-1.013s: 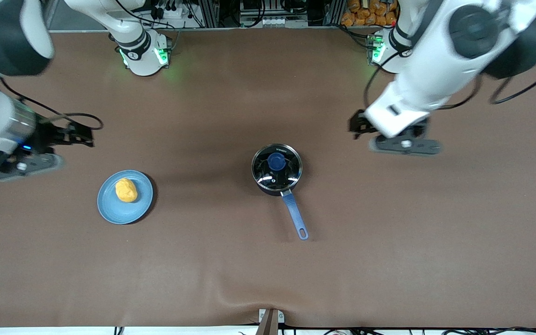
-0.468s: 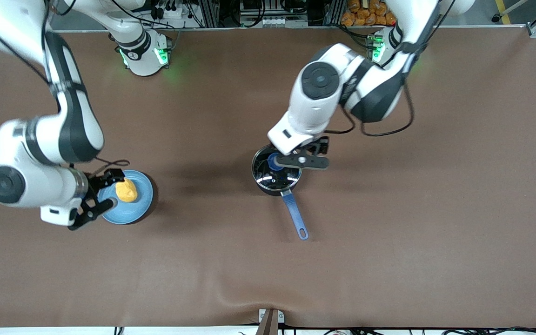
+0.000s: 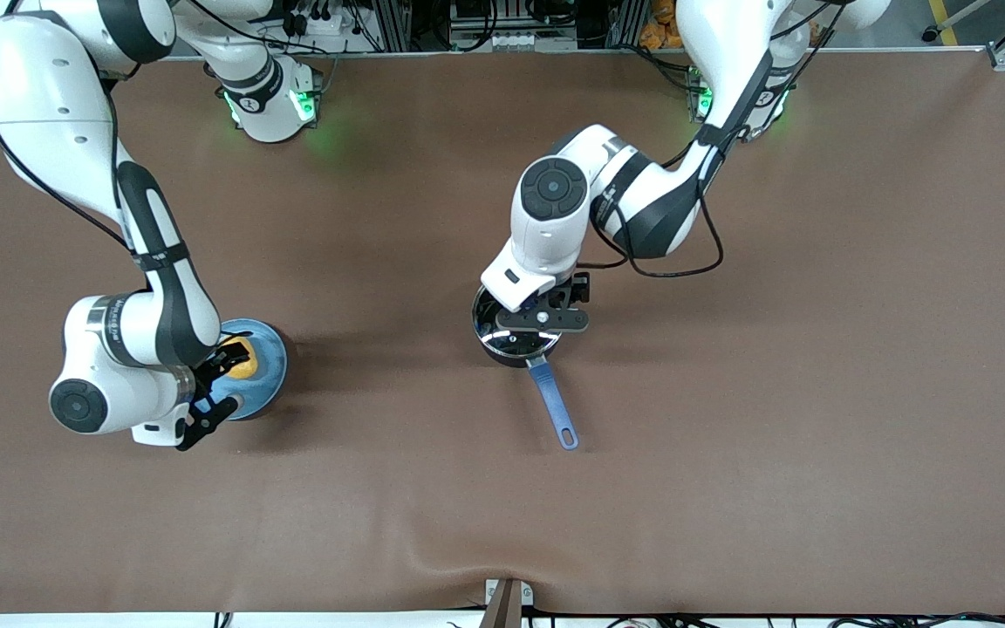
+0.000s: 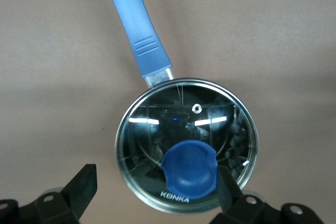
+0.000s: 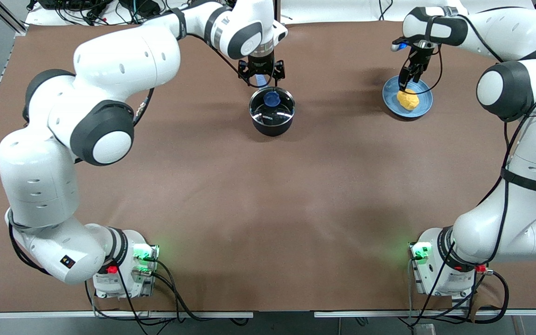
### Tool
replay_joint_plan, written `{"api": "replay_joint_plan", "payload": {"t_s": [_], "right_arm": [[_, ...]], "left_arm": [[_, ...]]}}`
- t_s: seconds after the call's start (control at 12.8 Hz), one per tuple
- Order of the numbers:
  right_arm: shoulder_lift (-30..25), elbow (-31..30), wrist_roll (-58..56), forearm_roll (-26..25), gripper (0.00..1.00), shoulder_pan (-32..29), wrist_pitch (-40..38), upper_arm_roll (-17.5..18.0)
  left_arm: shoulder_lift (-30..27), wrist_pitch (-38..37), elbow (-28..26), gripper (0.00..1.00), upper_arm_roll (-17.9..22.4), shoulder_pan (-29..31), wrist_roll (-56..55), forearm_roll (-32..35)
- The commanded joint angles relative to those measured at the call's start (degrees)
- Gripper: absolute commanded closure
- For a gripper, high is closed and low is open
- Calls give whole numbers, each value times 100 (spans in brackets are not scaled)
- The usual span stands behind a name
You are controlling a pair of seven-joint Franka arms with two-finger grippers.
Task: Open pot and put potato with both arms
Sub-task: 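Reach the left gripper to the lid knob while the right gripper reaches the potato, then grasp the lid knob with the left gripper while the right gripper grasps the potato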
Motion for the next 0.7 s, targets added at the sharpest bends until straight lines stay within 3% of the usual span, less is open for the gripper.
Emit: {"api": "replay_joint_plan", "payload": {"t_s": [0.0, 0.62], "right_arm": [[-89, -338, -250, 18, 0, -130, 276, 72], [-124, -497, -250, 220, 0, -183, 145, 63]], "left_arm": [[276, 345, 83, 0, 32, -163, -463, 153], [453, 478, 39, 0, 49, -295, -1009, 223]]}}
